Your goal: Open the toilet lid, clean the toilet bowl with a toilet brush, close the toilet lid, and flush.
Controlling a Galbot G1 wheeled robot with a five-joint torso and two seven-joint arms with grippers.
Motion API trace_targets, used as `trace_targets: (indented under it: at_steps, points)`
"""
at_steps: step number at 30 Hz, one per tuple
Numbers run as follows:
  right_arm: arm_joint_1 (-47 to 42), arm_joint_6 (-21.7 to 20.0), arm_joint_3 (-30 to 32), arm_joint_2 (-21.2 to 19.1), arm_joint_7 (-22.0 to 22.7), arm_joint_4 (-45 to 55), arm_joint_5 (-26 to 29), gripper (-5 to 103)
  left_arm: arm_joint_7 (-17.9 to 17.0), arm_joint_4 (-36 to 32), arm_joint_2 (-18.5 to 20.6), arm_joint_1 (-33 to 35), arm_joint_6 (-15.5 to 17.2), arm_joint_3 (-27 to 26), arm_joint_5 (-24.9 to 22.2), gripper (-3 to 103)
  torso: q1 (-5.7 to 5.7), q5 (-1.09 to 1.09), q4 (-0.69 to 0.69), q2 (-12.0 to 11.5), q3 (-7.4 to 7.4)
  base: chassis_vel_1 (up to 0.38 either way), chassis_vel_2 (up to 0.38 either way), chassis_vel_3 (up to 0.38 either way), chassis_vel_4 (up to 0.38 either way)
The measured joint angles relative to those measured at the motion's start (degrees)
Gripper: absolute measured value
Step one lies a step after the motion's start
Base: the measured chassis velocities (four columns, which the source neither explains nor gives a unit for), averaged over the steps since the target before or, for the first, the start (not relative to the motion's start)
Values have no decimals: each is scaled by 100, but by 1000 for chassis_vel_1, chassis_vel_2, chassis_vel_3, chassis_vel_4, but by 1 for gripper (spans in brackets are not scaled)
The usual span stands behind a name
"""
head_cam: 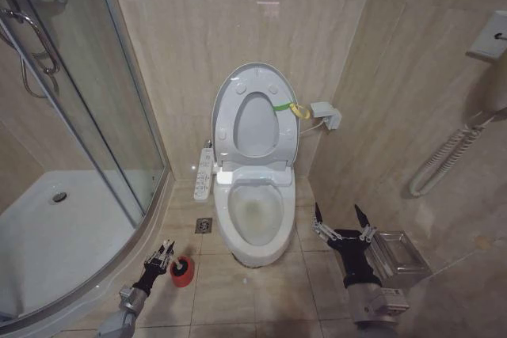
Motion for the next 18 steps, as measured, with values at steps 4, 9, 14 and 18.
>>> trace_targets:
  at_steps: [4,9,14,18]
  points:
    - [0,0,0,0,0,0,0,100,-11,8,-2,-37,3,-1,34,22,0,0,-1,0,0,0,0,0,0]
    - [0,0,0,0,0,0,0,100,-118,-131,23,-21,35,37,35,22,0,-3,-1,0,1,0,0,0,0]
    - [0,0,0,0,0,0,0,100,-244,-566,108,112,91,87,24,25,0,-1,0,0,1,0,0,0,0]
    - [0,0,0,0,0,0,0,100,-361,-906,133,270,107,99,10,52,0,-1,-1,0,1,0,0,0,0]
